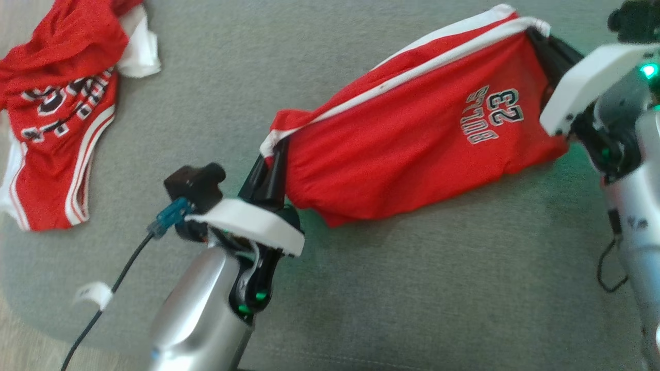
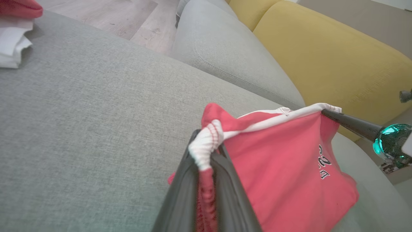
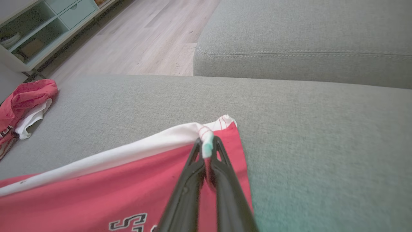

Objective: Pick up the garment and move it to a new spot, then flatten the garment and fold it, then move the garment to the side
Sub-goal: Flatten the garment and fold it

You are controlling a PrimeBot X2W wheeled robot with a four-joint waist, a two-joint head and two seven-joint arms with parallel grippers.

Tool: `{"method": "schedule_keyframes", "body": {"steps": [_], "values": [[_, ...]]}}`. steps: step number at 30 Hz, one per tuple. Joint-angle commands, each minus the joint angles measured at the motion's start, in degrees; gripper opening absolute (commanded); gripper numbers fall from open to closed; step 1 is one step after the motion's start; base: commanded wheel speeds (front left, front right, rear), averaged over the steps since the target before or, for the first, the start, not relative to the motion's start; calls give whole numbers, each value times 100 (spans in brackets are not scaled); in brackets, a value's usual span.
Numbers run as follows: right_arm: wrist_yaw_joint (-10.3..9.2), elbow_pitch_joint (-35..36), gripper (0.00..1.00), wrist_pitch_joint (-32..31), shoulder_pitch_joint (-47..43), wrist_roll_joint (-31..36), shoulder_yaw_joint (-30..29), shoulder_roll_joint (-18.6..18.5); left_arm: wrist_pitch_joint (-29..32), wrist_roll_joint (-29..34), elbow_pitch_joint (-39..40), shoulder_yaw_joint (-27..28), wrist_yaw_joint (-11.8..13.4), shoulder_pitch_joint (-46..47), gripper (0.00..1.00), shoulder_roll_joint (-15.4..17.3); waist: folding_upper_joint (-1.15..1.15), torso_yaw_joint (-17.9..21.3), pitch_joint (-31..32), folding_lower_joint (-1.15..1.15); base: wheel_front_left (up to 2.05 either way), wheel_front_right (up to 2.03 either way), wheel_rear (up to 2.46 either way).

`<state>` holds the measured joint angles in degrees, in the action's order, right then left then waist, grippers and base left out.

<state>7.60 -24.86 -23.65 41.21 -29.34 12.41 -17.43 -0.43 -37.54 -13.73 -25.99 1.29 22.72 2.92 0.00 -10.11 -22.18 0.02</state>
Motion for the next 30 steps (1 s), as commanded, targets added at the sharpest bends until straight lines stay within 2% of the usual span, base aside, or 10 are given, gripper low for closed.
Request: {"method": "schedule_keyframes", "body": {"steps": [1, 10, 11, 12, 13, 15, 16, 17, 22, 30], "values": [[-11, -224, 0, 190, 317, 6, 113, -93, -150, -103, -37, 70, -44, 312, 0, 17, 0, -161, -129, -2, 0, 0, 0], [-11, -1729, 5, 1019, 1171, -48, 582, 73, -363, -796, -1060, -663, -54, 1095, 0, -2, 0, -214, -231, -2, 0, 0, 0], [-11, -1820, 100, 1099, 1213, -66, 671, 98, -352, -890, -1153, -728, -62, 1148, 0, -2, 0, -192, -228, -2, 0, 0, 0], [-11, -1890, 100, 1177, 1239, -115, 764, 134, -357, -956, -1243, -778, -63, 1195, 3, -2, 0, -167, -216, -2, 0, 0, 0], [-11, -1945, 100, 1283, 1260, -165, 847, 150, -358, -1010, -1334, -823, -60, 1233, 21, -3, 0, -146, -197, -2, 0, 0, 0], [-11, -2058, 100, 1457, 1272, -266, 1007, 142, -390, -1094, -1482, -898, -66, 1300, 40, -3, 0, -120, -154, -2, 0, 0, 0], [-11, -2084, 100, 1556, 1271, -330, 1078, 136, -413, -1129, -1546, -929, -67, 1324, 58, -3, 0, -109, -129, -2, 0, 0, 0], [-11, -2112, 100, 1634, 1261, -390, 1150, 126, -431, -1144, -1616, -958, -54, 1345, 100, -3, 0, -94, -96, -2, 0, 0, 0], [-11, -2034, 100, 2097, 1195, -567, 1405, 36, -579, -1068, -1828, -1006, 31, 1390, 100, 4, 0, -24, 37, -2, 0, 0, 0], [-11, -1609, 100, 2967, 790, -520, 1485, -12, -1100, -813, -1805, -756, 587, 1191, 100, 382, 0, 327, 362, -2, 0, 0, 0]]}}
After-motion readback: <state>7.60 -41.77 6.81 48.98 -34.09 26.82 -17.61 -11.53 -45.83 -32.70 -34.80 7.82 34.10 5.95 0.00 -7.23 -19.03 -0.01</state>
